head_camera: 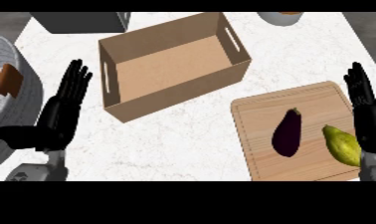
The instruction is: Pick the eggplant from the cutting board and place it in the cardboard box
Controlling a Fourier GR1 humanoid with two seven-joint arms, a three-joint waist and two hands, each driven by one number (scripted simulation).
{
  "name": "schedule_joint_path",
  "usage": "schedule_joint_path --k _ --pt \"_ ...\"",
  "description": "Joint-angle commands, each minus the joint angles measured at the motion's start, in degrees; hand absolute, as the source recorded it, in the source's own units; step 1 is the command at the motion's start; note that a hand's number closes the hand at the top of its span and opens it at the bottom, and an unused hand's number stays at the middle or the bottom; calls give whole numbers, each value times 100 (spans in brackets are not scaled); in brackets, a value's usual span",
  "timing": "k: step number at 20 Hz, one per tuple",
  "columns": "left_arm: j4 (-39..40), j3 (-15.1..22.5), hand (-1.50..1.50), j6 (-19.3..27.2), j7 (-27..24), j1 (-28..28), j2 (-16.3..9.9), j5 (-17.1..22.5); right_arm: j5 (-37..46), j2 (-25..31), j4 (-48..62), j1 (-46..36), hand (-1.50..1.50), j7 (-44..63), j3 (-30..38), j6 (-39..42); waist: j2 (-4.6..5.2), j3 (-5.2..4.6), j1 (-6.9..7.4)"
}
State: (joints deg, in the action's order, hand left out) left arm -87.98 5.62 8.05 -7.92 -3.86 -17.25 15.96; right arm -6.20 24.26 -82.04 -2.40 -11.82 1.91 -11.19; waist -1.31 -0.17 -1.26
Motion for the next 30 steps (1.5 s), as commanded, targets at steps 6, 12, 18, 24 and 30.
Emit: schedule_joint_path --k 6,12,18,24,30 --pt "960 -455 0 876 597 240 -1376 -1555 -1170 -420 -312 191 -150 1259 40 560 146 28 71" --pt "1019 -484 0 745 989 170 -1405 -1470 118 370 132 1404 -150 -80 -319 677 125 31 12" --pt "1297 -301 0 835 938 8 -1008 -1901 -95 473 -157 1609 -150 -1088 -2 1481 128 17 88" --pt "1319 -454 0 672 1025 -207 -1204 -1780 971 2015 129 1098 -150 -242 -31 1781 151 8 178" --pt "1036 -394 0 650 1236 -107 -1187 -1904 1383 2220 -64 534 -150 817 -806 2644 140 15 231"
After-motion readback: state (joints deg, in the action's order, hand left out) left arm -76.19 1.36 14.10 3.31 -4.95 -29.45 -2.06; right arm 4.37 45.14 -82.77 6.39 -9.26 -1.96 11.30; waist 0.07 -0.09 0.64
